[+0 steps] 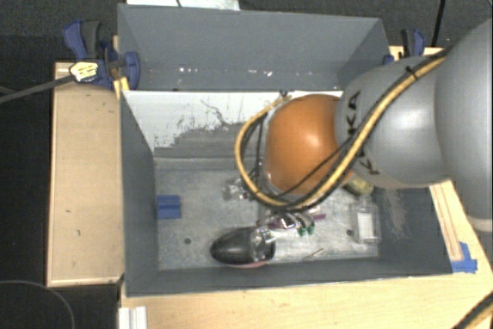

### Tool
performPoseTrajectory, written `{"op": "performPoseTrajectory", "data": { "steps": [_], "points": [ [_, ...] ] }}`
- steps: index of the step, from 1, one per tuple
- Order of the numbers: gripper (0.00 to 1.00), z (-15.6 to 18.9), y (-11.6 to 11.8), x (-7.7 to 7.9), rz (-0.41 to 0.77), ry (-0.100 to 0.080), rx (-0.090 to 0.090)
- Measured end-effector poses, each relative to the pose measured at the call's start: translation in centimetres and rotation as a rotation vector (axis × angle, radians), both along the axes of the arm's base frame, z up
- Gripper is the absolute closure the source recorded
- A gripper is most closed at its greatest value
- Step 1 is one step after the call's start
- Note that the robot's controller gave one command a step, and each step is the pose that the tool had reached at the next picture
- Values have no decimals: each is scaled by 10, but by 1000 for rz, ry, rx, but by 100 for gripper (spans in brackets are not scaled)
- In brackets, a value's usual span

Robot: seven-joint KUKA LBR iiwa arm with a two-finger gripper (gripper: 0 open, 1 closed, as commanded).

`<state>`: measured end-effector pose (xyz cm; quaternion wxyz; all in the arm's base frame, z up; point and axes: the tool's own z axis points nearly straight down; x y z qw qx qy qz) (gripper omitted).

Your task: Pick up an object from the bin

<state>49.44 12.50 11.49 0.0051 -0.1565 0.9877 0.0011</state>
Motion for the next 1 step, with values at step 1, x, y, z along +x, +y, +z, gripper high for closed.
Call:
{"op": "performPoseTrajectory", "data": {
  "steps": [1],
  "points": [
    [0,0,-23,-6,-2,10,-4]
  ]
}}
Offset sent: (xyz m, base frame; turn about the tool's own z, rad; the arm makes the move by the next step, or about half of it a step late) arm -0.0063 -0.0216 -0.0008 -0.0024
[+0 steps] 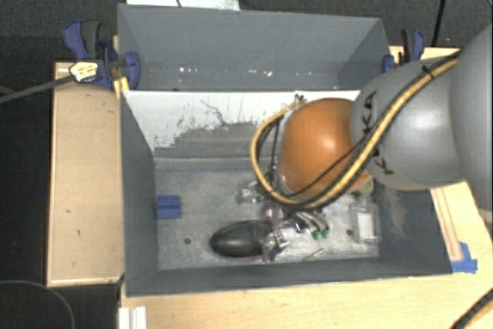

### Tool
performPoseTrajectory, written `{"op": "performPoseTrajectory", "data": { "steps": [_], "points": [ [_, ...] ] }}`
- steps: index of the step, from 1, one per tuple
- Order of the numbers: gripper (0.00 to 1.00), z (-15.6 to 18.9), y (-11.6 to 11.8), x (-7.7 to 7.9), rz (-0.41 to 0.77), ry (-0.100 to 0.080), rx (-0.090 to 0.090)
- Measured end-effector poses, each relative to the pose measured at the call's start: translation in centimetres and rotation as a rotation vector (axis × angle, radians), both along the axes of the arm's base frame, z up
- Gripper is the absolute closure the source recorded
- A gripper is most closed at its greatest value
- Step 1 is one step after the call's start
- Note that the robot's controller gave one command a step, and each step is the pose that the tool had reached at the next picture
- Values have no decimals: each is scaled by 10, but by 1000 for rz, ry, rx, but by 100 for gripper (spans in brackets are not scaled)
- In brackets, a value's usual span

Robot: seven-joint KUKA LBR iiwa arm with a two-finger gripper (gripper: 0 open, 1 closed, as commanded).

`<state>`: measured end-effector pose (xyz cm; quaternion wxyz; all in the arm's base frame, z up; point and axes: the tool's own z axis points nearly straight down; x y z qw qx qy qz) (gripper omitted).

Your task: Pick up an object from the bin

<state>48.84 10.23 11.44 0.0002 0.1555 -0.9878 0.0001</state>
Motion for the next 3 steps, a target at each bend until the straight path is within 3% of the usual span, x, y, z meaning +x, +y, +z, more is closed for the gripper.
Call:
{"op": "performPoseTrajectory", "data": {
  "steps": [1,2,3],
  "points": [
    [0,-45,4,10,-103,2,0],
    [0,-44,4,10,-106,1,1],
    [100,-44,4,9,-109,2,1]
  ]
}}
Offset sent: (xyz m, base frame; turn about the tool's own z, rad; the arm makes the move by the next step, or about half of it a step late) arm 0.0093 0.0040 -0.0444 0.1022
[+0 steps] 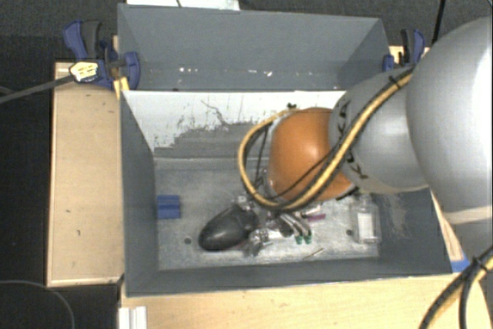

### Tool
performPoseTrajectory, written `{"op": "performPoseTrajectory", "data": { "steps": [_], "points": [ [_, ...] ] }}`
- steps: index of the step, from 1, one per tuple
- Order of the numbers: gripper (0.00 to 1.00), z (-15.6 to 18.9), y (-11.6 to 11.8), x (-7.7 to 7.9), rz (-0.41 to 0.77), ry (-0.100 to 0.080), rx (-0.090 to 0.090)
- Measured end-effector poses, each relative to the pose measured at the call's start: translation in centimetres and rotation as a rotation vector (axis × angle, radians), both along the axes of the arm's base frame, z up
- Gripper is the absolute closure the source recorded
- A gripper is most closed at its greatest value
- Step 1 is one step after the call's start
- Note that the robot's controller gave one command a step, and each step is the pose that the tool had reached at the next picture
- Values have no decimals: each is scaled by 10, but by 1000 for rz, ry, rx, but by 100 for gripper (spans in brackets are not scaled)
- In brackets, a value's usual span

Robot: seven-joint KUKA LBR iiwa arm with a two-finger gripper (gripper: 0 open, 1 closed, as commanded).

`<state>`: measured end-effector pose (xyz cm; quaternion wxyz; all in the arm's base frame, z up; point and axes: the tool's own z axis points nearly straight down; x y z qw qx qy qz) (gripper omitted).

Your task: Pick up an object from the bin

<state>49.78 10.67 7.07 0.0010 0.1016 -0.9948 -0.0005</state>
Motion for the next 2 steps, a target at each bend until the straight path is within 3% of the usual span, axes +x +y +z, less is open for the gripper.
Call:
{"op": "performPoseTrajectory", "data": {
  "steps": [2],
  "points": [
    [100,22,0,1,-10,-7,1]
  ]
}}
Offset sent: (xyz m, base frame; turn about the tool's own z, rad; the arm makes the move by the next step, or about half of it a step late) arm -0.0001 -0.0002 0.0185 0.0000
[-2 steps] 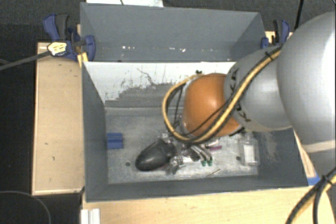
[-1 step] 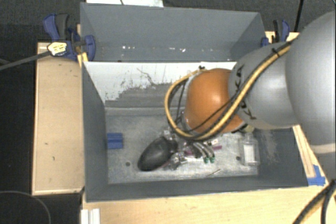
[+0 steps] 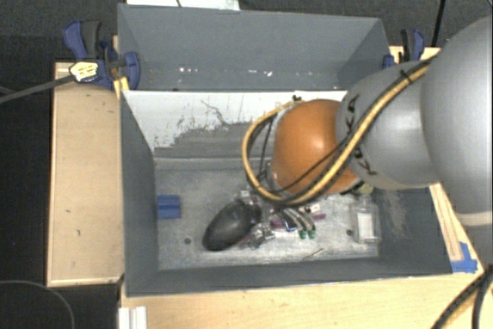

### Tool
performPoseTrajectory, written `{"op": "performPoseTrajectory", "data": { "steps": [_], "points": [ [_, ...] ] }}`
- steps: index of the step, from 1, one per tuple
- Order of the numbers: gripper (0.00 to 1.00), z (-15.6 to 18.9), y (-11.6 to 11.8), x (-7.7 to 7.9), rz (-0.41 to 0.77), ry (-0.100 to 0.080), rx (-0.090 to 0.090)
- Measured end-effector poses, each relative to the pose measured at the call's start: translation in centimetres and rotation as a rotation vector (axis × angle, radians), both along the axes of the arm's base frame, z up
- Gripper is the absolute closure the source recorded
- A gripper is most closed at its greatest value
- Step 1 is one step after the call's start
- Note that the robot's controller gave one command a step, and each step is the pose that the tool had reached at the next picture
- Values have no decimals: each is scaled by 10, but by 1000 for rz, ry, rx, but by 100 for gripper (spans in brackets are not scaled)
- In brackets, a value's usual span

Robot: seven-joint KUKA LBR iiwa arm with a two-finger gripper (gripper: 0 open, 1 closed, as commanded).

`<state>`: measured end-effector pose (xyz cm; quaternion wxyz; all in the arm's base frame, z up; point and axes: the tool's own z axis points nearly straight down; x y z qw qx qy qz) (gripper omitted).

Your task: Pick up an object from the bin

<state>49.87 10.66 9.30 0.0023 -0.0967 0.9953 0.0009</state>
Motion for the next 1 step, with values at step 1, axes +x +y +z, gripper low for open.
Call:
{"op": "performPoseTrajectory", "data": {
  "steps": [1],
  "points": [
    [100,109,0,2,-7,-5,0]
  ]
}}
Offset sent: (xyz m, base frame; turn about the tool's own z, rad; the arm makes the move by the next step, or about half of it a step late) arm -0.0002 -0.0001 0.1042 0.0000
